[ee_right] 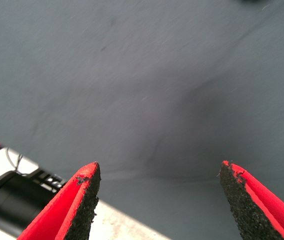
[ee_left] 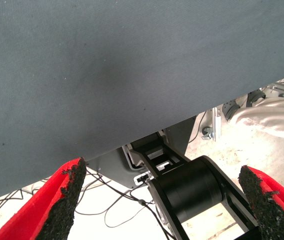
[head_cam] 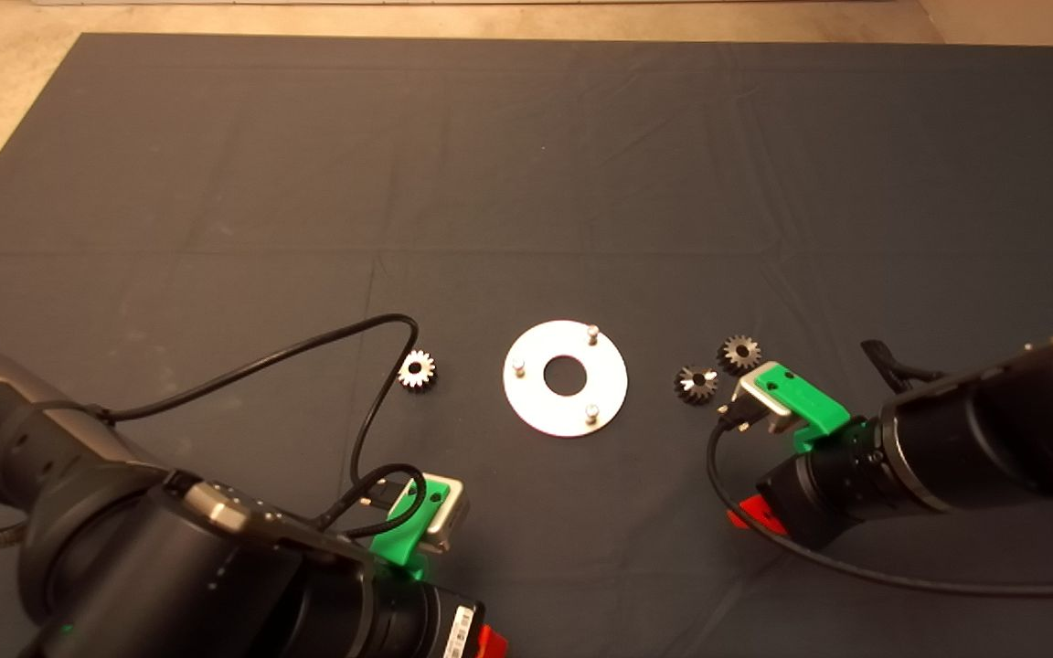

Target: Install three planetary gears onto the carrier pins

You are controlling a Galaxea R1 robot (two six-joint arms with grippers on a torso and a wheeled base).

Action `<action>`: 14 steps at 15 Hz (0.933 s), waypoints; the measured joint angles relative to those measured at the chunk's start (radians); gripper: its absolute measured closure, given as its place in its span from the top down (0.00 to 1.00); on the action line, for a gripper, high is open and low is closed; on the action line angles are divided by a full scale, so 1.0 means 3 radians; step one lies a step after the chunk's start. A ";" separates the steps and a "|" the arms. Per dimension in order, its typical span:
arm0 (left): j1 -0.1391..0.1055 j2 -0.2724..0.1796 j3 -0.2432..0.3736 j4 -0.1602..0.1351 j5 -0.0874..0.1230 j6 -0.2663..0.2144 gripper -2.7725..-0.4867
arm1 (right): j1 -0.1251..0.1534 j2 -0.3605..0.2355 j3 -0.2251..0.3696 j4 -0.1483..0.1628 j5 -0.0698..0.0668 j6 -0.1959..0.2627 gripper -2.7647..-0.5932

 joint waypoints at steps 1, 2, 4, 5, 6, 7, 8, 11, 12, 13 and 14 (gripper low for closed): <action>0.0000 0.0002 0.0000 0.0000 0.0000 0.0000 0.74 | 0.0012 -0.0009 -0.0041 0.0000 0.0002 -0.0060 0.54; 0.0001 0.0007 0.0000 0.0000 -0.0003 0.0000 0.74 | 0.0017 -0.0022 -0.0089 0.0000 0.0001 -0.0121 0.54; 0.0000 0.0010 0.0000 0.0000 -0.0001 0.0000 0.74 | 0.0049 -0.0030 -0.0188 0.0000 0.0000 -0.0241 0.54; 0.0000 0.0016 0.0000 0.0000 0.0000 0.0000 0.74 | 0.0061 -0.0029 -0.0243 0.0000 -0.0002 -0.0278 0.54; 0.0001 0.0016 0.0000 0.0000 -0.0001 0.0000 0.74 | 0.0068 -0.0028 -0.0306 0.0000 0.0004 -0.0325 0.54; 0.0000 0.0015 0.0000 0.0000 0.0000 0.0000 0.74 | 0.0068 -0.0027 -0.0370 0.0000 0.0002 -0.0373 0.54; 0.0000 0.0016 0.0000 0.0000 -0.0001 0.0000 0.74 | 0.0069 -0.0027 -0.0429 -0.0001 0.0002 -0.0442 0.54; 0.0000 0.0015 0.0000 0.0000 0.0000 0.0000 0.74 | 0.0069 -0.0027 -0.0559 -0.0001 0.0001 -0.0616 0.54; 0.0000 0.0015 0.0000 0.0000 0.0000 0.0001 0.74 | 0.0070 -0.0018 -0.0588 -0.0001 0.0001 -0.0650 0.54; 0.0000 0.0015 0.0000 0.0000 0.0000 0.0000 0.74 | 0.0070 -0.0011 -0.0607 -0.0001 0.0004 -0.0678 0.54; 0.0000 0.0016 0.0000 0.0000 -0.0001 0.0000 0.74 | 0.0068 0.0002 -0.0631 -0.0001 0.0001 -0.0698 0.54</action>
